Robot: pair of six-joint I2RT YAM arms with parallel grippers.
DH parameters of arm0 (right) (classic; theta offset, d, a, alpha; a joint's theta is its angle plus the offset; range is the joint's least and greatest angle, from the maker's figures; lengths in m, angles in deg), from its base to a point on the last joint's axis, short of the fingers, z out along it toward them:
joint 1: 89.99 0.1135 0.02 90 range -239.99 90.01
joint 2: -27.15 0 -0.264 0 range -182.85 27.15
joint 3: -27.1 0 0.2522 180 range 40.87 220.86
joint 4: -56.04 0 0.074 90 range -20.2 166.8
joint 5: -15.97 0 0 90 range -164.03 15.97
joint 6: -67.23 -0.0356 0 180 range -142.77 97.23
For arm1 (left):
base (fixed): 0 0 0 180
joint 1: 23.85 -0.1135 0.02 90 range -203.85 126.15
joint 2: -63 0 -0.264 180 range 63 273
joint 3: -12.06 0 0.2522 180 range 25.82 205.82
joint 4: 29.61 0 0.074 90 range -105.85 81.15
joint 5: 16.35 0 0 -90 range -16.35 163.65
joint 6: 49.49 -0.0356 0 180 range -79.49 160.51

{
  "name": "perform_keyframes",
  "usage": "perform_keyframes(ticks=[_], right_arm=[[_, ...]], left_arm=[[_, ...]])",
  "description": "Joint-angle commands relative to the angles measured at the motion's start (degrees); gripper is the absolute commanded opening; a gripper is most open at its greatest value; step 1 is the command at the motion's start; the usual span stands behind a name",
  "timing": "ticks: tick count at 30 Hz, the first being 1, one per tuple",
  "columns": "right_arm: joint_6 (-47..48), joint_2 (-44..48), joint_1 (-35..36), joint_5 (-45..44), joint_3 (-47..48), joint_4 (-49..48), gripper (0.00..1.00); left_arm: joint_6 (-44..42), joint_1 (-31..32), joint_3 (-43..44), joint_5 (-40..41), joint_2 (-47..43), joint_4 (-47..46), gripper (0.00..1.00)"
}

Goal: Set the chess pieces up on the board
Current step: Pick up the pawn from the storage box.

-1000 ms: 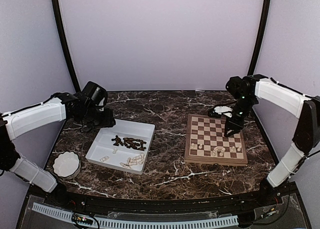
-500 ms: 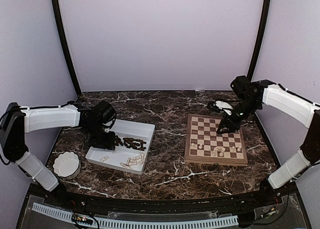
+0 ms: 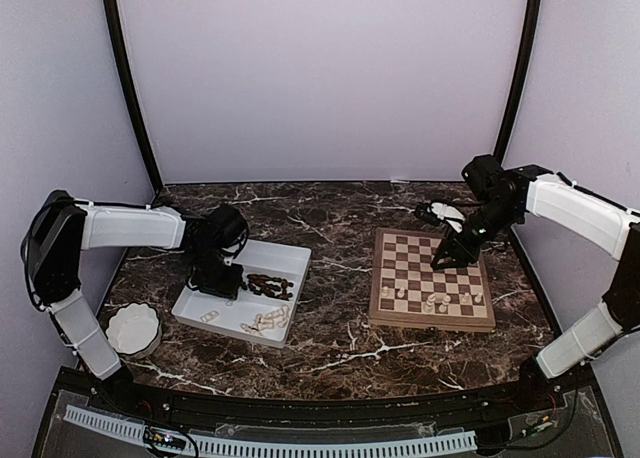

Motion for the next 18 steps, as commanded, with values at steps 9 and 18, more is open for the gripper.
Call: perform_keyframes(ticks=[9,18], right_arm=[[-0.81,0.44,-0.17,0.83,-0.8,-1.96,0.38],[-0.82,0.24,-0.17,1.21,-1.13,-2.45,0.38]], left_arm=[[-1.54,0.29,1.84,1.85,4.09,-3.22,0.3],[-1.03,1.54,0.34,2.42,1.57,-1.03,0.15]])
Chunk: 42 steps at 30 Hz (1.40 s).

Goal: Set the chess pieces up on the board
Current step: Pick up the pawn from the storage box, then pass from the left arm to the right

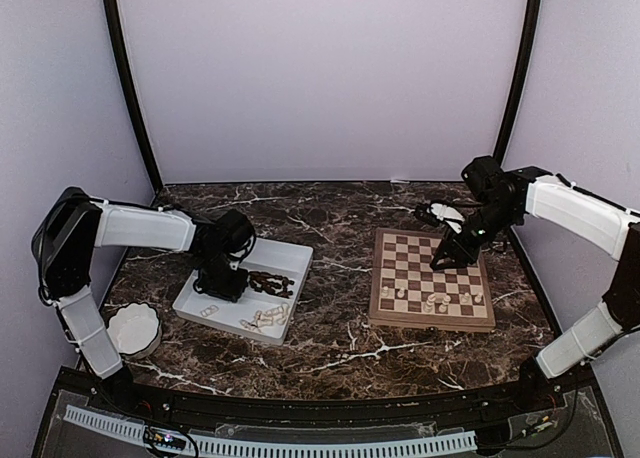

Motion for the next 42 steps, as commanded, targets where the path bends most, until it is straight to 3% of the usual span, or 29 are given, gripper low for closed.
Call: perform_keyframes(ticks=[1,6,12,18,24,31,42], right_arm=[[-0.38,0.09,-0.17,1.59,-0.28,-1.11,0.38],[1.02,-0.37,0.11,4.51,1.67,0.12,0.38],[6.16,-1.53,5.29,7.7,8.1,3.51,0.4],[8.92,-5.0,17.72,2.86,17.56,3.67,0.42],[10.33,-9.22,27.12,-2.03,23.96,2.74,0.42],[12.52,-11.0,36.36,-9.43,25.43,0.44,0.44],[12.62,-12.54,42.92,-13.85,26.95,-1.27,0.45]], left_arm=[[0.0,0.76,-0.56,0.7,-3.94,2.27,0.13],[-2.6,1.36,-0.37,-3.11,-10.81,5.58,0.08],[-11.56,1.73,0.62,-25.18,-18.36,-0.27,0.08],[-14.28,3.02,7.36,-48.12,-16.1,-1.92,0.09],[-14.22,7.18,12.89,-60.97,-11.09,-3.17,0.09],[-7.77,10.1,13.91,-70.8,-8.68,-12.51,0.09],[-5.86,11.86,14.84,-71.89,-5.13,-14.53,0.08]])
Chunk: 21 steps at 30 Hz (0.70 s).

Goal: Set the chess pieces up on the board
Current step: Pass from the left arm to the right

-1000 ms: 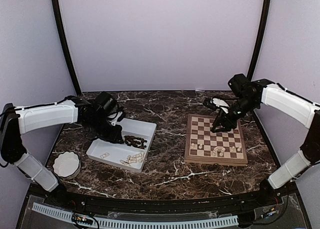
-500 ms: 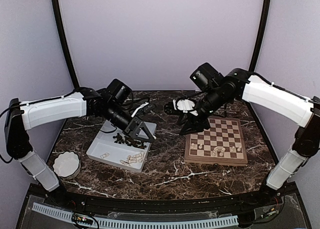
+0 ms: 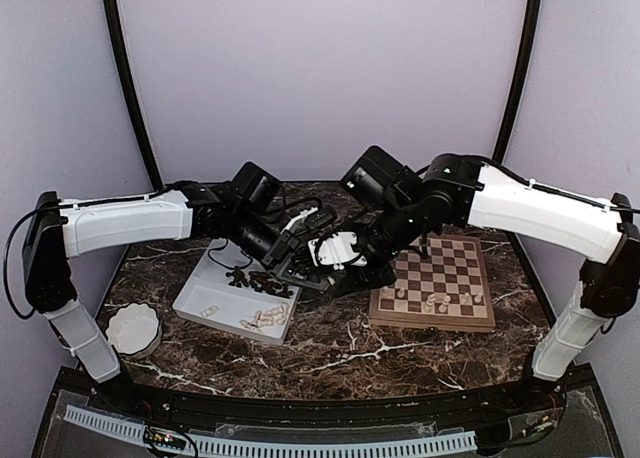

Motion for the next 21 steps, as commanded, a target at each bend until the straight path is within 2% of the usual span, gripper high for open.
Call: perform_keyframes(ticks=[1,6,13,16,17,21], right_arm=[[0.4,-0.71,1.65,-2.3,1.89,-1.72,0.45],[1.08,-0.36,2.62,-3.21,0.94,-1.49,0.39],[1.54,-0.09,2.91,-3.35,0.02,-0.78,0.17],[0.46,0.29,2.7,-3.6,-0.75,-1.09,0.09],[-0.14,0.84,2.32,-3.34,-1.54,-1.5,0.07],[-4.4,2.7,-2.1,1.97,-3.26,-3.75,0.04]], left_arm=[[0.62,0.71,1.86,-2.5,0.74,-1.4,0.08],[1.04,0.75,2.05,-2.57,1.5,-2.07,0.08],[1.92,0.78,2.09,-2.34,1.66,-3.46,0.08],[1.54,0.78,2.25,0.39,1.04,-2.73,0.17],[1.04,0.74,2.26,1.5,0.28,-2.5,0.23],[0.84,0.59,0.92,9.65,-3.31,-3.52,0.4]])
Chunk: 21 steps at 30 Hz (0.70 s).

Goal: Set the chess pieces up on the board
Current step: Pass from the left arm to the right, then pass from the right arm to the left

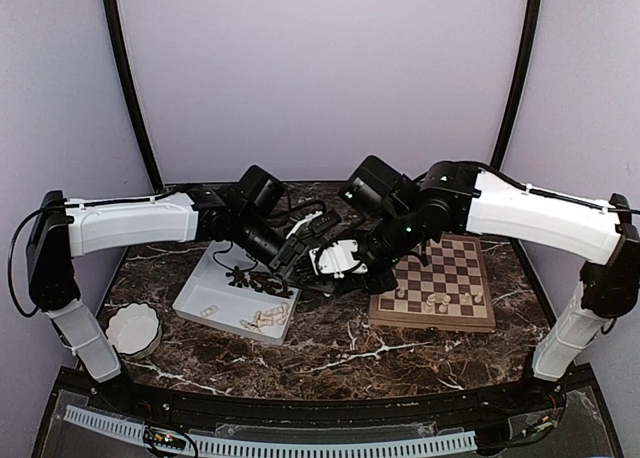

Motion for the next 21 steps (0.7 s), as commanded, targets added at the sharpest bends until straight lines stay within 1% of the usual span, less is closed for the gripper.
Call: perform_keyframes(ticks=[1,2,6,7,8,9,10,11,12,13,14,15,16,18,21], right_arm=[[-5.62,3.21,-5.12,8.13,-1.63,-4.06,0.03],[-7.04,3.99,-7.07,10.63,-1.99,-4.66,0.03],[-15.53,8.04,-15.52,22.65,-5.24,-9.41,0.03],[-17.69,8.92,-17.49,25.46,-6.35,-10.85,0.03],[-19.52,9.45,-19.38,28.45,-7.23,-11.77,0.04],[-21.19,9.7,-21.08,32.17,-8.06,-12.59,0.04],[-22.56,9.75,-22.56,34.72,-8.69,-12.93,0.04],[-24.2,9.73,-23.95,36.94,-9.34,-13.56,0.04],[-25.89,9.84,-25.27,39.37,-10.13,-14.86,0.04],[-27.49,9.84,-26.55,41.61,-10.75,-16.0,0.04],[-29.02,9.85,-27.76,43.96,-11.3,-16.95,0.04],[-30.32,9.72,-29.17,45.7,-11.63,-17.98,0.05],[-31.44,9.56,-30.07,47.22,-11.78,-18.66,0.05],[-32.79,9.13,-31.36,49.24,-11.61,-19.51,0.06],[-33.54,8.75,-32.1,50.75,-11.46,-20.01,0.07]], left_arm=[[-0.47,0.07,-0.32,10.3,-5.89,-3.01,0.41],[0.42,-0.01,-1.01,11.5,-7.55,-5.33,0.42],[2.88,-0.02,-5.86,22.31,-12.53,-13.07,0.45],[3.01,0.1,-6.46,26.98,-13.18,-14.36,0.46],[3.09,0.22,-7.83,31.14,-14.43,-17.55,0.47],[2.34,0.65,-8.37,33.39,-15.42,-19.15,0.47],[1.73,1.11,-9.32,37.84,-15.82,-22.48,0.47],[-0.13,2.3,-9.69,40.03,-16.4,-24.16,0.47],[-1.26,3.04,-9.98,44.53,-16.53,-26.94,0.47],[-3.76,4.75,-10.02,46.72,-16.54,-28.24,0.46],[-4.92,5.63,-10.15,50.62,-16.47,-31.24,0.46],[-7.18,7.25,-10.23,52.09,-16.21,-32.8,0.46],[-8.34,7.84,-10.25,54.16,-15.95,-35.78,0.46],[-10.98,9.22,-9.6,55.93,-14.82,-38.64,0.46],[-13.26,10.34,-8.42,56.36,-12.47,-41.02,0.45]])
